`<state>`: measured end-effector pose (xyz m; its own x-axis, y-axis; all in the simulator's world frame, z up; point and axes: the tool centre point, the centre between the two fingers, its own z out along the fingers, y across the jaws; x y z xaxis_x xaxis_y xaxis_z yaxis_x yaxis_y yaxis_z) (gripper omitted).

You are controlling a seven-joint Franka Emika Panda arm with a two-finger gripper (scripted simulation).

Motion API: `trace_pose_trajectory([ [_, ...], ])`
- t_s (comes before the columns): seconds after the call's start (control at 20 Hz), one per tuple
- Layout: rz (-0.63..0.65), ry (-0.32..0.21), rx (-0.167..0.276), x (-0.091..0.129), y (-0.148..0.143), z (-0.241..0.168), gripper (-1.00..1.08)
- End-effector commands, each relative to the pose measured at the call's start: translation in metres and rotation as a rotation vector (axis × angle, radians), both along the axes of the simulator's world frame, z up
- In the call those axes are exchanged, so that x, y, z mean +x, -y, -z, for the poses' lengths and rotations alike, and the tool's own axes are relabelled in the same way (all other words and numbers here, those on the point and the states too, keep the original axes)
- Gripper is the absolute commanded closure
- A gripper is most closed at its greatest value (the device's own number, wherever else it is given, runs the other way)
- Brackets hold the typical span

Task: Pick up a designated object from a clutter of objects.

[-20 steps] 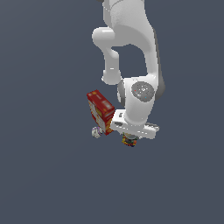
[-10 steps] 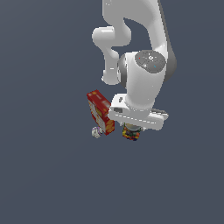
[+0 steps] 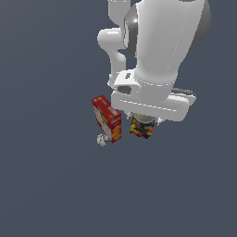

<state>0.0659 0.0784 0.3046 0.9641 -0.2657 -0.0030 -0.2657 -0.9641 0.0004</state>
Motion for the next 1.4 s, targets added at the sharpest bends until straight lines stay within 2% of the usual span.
trace_pose_trajectory([
  [0.0,0.0,0.003,0.0,0.003,0.002,-0.028,1.08],
  [0.35,0.001,0.003,0.0,0.012,0.006,-0.095,1.08],
  [0.65,0.001,0.003,0.0,0.019,0.008,-0.133,1.08],
  [1.0,0.001,0.003,0.0,0.023,0.009,-0.156,1.08],
  [1.35,0.001,0.003,0.0,0.025,0.009,-0.162,1.08],
])
